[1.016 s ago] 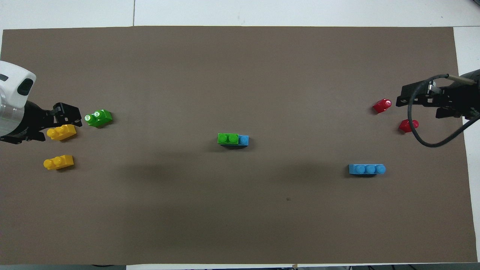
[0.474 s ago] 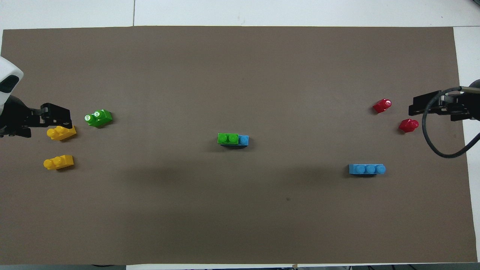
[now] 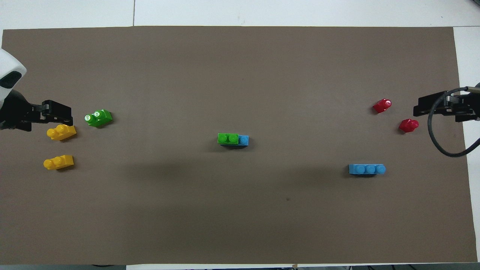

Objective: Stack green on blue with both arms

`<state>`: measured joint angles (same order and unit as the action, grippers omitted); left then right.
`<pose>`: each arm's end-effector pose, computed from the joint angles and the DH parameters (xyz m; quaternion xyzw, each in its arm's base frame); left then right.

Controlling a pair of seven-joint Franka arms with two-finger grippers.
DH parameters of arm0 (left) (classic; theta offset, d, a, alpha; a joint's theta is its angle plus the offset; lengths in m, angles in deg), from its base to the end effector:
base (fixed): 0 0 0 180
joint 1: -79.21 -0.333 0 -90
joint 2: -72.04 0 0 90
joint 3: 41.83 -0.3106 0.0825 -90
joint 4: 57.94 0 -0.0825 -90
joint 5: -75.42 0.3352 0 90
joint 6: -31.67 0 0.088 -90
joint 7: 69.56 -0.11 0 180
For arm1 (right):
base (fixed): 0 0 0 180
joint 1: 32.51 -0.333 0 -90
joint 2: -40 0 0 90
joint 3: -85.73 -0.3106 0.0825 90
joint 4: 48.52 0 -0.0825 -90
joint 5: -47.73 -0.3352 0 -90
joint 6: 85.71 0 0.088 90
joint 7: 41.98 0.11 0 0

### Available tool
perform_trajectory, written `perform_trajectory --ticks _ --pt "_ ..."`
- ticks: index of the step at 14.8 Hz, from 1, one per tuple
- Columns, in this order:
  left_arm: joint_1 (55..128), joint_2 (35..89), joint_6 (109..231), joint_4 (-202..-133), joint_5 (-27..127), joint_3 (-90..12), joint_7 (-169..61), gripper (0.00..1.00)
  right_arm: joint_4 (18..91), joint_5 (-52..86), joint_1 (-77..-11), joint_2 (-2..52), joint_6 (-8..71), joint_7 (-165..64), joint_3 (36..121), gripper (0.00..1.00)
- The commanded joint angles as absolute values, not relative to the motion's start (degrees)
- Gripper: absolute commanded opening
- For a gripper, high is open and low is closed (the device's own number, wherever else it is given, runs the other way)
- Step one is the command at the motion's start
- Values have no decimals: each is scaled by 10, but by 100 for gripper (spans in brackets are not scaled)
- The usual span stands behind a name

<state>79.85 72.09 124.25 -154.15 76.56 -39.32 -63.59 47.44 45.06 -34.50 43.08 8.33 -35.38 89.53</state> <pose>0.5047 -0.0257 0.5745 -0.9992 -0.0238 0.0303 0.0124 0.4947 -0.0117 0.6050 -0.9968 0.0747 -0.0090 0.0254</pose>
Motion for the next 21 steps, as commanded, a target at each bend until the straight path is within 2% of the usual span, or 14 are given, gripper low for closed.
perform_trajectory --ticks 1,4,21 --pt "803 704 1219 -1508 766 -394 -645 100 481 476 -338 438 75 -365 891 99" --pt "804 689 1218 -1473 753 -390 -645 100 483 477 -338 440 75 -365 891 99" --pt "811 688 1239 -1473 746 -387 -645 100 486 488 -337 442 76 -390 891 99"
